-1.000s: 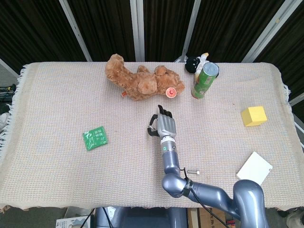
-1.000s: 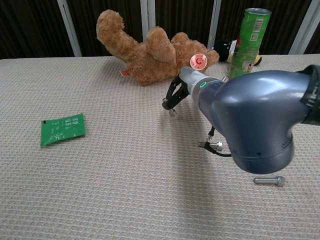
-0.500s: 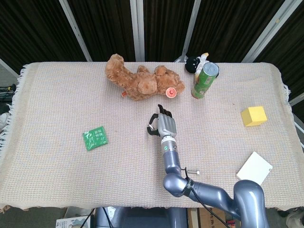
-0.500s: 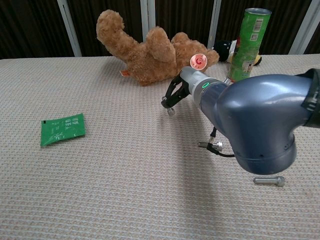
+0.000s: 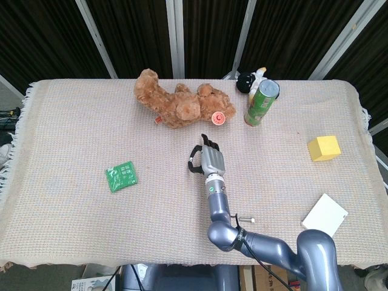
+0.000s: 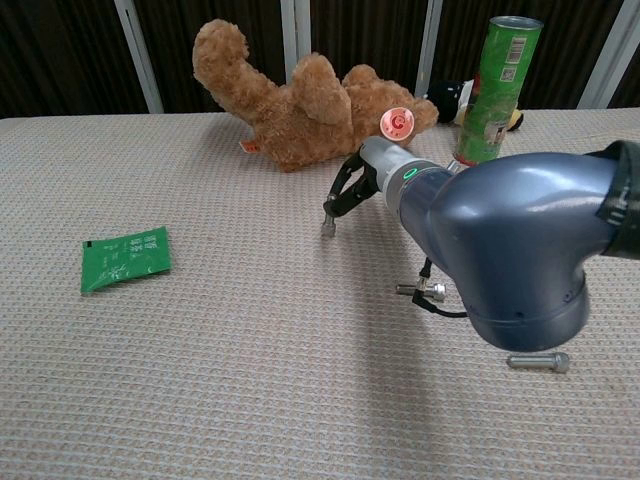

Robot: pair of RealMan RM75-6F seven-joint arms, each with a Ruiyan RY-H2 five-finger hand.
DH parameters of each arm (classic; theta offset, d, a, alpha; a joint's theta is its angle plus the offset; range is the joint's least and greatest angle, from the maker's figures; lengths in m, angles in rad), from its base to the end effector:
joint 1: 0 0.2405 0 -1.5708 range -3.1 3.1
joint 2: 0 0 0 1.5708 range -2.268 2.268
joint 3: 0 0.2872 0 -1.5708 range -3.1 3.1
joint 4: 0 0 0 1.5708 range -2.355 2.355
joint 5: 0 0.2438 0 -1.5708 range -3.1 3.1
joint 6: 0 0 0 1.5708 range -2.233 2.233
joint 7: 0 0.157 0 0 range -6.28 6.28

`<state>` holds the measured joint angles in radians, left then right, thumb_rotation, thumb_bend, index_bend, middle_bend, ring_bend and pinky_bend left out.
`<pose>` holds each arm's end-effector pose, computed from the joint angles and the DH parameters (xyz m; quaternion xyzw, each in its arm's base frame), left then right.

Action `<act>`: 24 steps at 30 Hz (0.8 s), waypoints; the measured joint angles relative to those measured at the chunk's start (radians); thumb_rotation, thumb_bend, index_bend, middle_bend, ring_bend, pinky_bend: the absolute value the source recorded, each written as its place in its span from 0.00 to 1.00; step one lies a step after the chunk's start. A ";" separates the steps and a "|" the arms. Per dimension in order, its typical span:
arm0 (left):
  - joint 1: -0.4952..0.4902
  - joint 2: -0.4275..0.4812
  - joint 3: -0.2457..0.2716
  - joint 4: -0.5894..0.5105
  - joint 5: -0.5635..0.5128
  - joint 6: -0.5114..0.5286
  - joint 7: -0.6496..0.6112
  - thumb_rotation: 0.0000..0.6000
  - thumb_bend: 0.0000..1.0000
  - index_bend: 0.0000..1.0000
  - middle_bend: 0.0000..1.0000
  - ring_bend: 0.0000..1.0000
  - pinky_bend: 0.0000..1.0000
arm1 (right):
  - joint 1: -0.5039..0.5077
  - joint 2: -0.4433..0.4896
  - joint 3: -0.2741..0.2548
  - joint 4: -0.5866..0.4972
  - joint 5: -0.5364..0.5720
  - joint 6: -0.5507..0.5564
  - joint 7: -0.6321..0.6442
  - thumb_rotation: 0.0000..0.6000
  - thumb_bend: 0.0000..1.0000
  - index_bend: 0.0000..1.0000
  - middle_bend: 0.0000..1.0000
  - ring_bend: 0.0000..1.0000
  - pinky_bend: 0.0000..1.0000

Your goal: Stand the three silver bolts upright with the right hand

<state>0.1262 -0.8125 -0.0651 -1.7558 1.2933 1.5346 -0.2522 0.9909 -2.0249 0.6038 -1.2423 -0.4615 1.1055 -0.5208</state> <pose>-0.3909 0.1188 0.2592 -0.4464 -0.4679 -0.3467 0.6794 -0.0425 -0.4250 -0.1403 0.5142 -0.6274 0.4052 0.4217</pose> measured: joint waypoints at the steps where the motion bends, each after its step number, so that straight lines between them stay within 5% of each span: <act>1: 0.000 0.000 0.000 0.000 0.000 0.000 0.000 1.00 0.07 0.07 0.02 0.00 0.09 | 0.000 0.001 0.000 0.000 0.000 0.001 0.000 1.00 0.40 0.54 0.02 0.09 0.08; 24: 0.000 0.003 -0.001 -0.006 -0.011 -0.006 0.004 1.00 0.07 0.07 0.02 0.00 0.09 | 0.001 0.028 -0.034 -0.020 0.008 -0.009 -0.029 1.00 0.40 0.48 0.02 0.04 0.06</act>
<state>0.1266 -0.8097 -0.0664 -1.7614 1.2823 1.5282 -0.2482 0.9923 -1.9972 0.5700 -1.2620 -0.4531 1.0970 -0.5494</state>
